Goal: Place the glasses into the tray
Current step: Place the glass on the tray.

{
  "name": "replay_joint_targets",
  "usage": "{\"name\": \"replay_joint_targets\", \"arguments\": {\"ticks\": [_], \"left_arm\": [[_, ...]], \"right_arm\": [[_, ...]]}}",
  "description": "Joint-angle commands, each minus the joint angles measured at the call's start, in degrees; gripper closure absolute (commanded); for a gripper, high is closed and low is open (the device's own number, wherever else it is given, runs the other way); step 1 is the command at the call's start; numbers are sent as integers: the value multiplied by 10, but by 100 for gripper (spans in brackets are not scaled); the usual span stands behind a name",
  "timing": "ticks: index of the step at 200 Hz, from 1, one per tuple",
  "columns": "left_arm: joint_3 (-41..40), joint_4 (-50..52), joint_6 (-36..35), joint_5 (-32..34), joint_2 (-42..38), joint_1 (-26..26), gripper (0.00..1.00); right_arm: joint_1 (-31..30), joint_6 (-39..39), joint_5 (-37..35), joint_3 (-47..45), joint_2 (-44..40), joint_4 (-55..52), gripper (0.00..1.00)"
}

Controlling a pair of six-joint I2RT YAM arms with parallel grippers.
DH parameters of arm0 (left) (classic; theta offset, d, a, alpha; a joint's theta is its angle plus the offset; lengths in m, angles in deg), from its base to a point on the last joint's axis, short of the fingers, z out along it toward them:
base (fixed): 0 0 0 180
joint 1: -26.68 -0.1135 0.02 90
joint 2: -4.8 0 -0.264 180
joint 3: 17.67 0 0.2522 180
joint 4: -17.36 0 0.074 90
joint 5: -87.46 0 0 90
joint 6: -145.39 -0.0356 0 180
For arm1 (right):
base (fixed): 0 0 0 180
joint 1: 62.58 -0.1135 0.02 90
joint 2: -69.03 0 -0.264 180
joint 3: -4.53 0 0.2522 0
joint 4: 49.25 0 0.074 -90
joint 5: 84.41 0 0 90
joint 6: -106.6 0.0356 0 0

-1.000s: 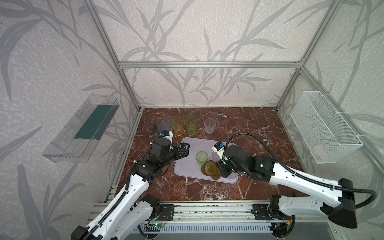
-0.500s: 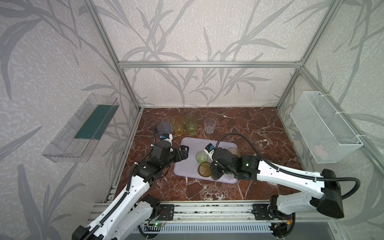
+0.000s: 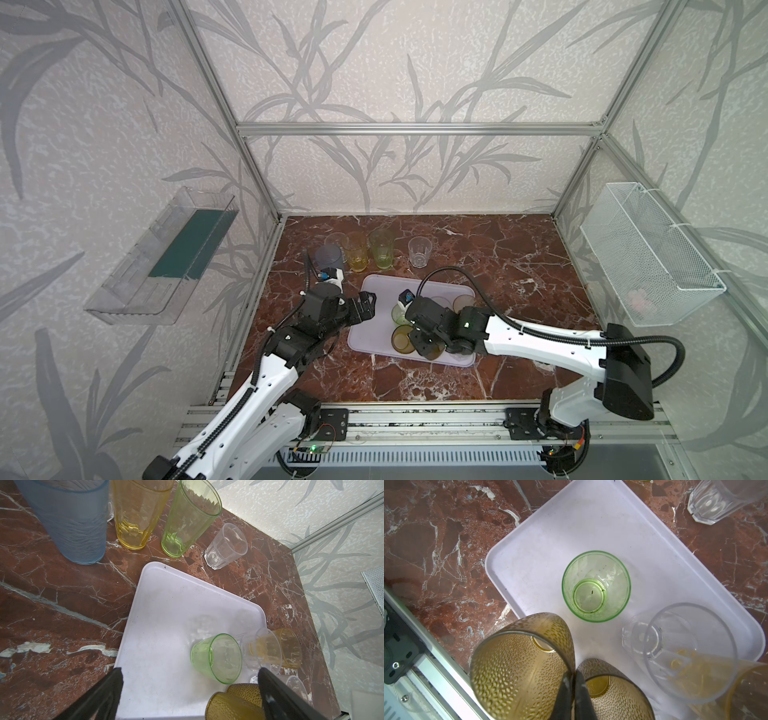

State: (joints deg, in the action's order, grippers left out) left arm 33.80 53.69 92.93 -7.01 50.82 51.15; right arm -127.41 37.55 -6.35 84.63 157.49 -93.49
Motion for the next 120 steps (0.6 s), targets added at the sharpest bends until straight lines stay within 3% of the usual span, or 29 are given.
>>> {"name": "replay_joint_targets", "arguments": {"ticks": [1,120], "left_arm": [[-6,3,1,10,-8,-2,1],[-10,0,-6,11,-5,-6,1]], "right_arm": [[-4,-3,-19,24,16,10,100],[-4,-2,-62,98,90,-69,100]]}}
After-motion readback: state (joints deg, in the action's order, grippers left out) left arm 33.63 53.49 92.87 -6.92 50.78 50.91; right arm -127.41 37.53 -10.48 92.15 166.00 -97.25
